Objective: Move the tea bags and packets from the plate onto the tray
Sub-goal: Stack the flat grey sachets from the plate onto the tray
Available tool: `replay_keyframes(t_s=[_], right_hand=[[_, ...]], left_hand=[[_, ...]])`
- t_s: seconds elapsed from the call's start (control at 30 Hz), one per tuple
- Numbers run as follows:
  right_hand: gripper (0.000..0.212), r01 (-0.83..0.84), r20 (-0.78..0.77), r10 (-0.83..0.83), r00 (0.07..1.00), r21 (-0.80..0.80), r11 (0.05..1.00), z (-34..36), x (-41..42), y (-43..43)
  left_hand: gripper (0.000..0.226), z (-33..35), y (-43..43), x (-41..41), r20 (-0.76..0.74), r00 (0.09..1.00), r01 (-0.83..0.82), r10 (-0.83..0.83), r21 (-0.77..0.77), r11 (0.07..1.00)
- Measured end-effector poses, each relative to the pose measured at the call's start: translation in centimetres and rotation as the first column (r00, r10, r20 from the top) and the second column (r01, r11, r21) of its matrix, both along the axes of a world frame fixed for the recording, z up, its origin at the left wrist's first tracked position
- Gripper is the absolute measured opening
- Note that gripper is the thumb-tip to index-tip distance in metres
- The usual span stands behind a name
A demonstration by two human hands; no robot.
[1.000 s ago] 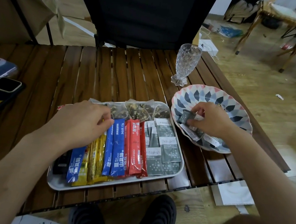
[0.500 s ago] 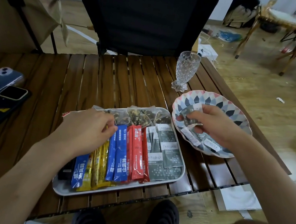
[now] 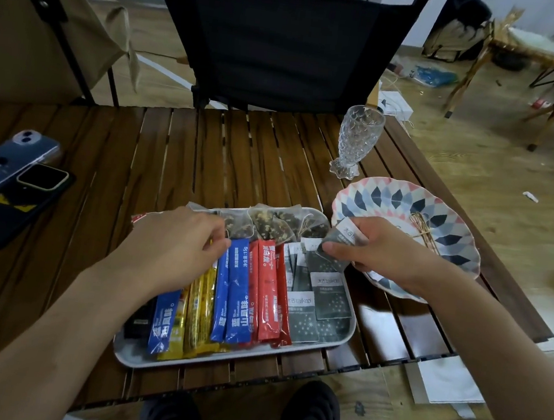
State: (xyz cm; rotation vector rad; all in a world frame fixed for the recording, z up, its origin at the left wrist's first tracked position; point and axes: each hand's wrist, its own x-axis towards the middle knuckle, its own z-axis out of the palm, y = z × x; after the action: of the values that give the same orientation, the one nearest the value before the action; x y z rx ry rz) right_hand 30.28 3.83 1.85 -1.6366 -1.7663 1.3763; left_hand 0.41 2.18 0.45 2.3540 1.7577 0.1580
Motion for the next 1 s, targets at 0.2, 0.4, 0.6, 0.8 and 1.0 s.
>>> replay_keyframes(t_s=[0.2,0.4,0.6,0.8,1.0], right_hand=[[0.011,-0.049,0.076,0.044,0.996,0.064,0.997,-0.8,0.1,0.1],[0.019,-0.062,0.290,0.009,0.957,0.171,0.983,-1.1,-0.6,0.3],[0.014,-0.165,0.320,0.112,0.941,0.145,0.975,-0.7,-2.0,-0.2],[0.028,-0.031,0.301,-0.028,0.953,0.187,0.982,-0.3,-1.0,-0.4],[0.021,-0.198,0.420,0.072,0.905,0.264,0.944,-0.2,-2.0,-0.5]], left_hand=[[0.020,0.1,0.0,-0.1,0.001,1.000,0.000,0.000,0.016,1.000],[0.019,0.2,-0.1,0.0,0.006,1.000,-0.002,0.002,0.016,1.000],[0.020,0.4,-0.1,-0.2,0.021,1.000,-0.008,0.007,0.007,1.000],[0.019,0.7,-0.4,-0.3,0.023,1.000,0.000,0.000,0.005,1.000],[0.019,0.6,-0.4,-0.3,0.012,1.000,-0.010,0.009,0.013,1.000]])
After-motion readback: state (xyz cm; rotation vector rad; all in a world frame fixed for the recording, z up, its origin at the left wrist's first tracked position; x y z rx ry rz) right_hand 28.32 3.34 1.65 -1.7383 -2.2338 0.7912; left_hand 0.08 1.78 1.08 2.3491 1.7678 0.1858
